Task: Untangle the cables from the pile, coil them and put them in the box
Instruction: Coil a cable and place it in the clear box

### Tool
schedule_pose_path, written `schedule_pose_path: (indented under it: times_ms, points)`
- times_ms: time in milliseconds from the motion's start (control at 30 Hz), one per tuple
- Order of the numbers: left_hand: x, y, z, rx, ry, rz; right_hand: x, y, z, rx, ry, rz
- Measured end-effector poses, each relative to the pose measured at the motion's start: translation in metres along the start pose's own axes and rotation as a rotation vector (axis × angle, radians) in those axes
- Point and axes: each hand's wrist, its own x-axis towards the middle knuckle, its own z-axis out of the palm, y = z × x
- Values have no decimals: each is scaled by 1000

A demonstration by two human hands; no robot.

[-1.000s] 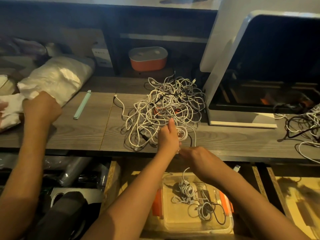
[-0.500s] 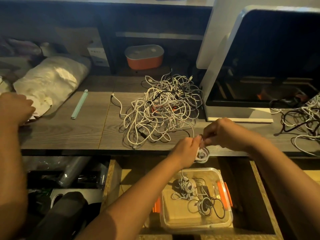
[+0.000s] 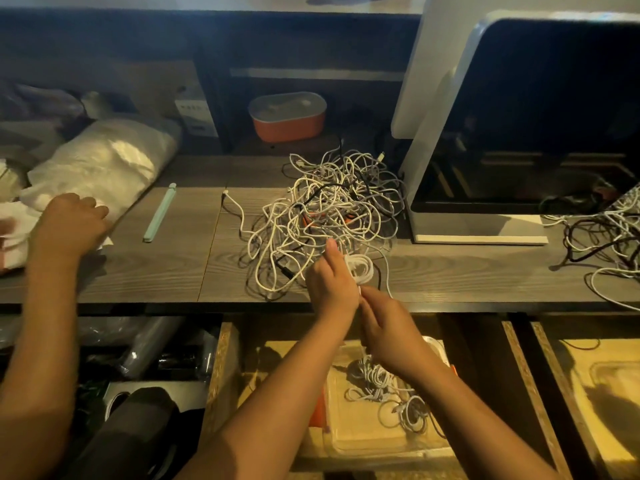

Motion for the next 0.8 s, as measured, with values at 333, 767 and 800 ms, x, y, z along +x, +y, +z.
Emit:
schedule_pose_path:
  times_ms: [333,767,800]
  points:
    - [14,-9,-2,50,-164,88,-12,-12,-12,102,-31,10]
    - [-5,-8,-1,265,-475,201,25,-11,-63,537,-3,199]
    - [-5,-7,0,256,-474,234,27,-9,-64,552,2,224]
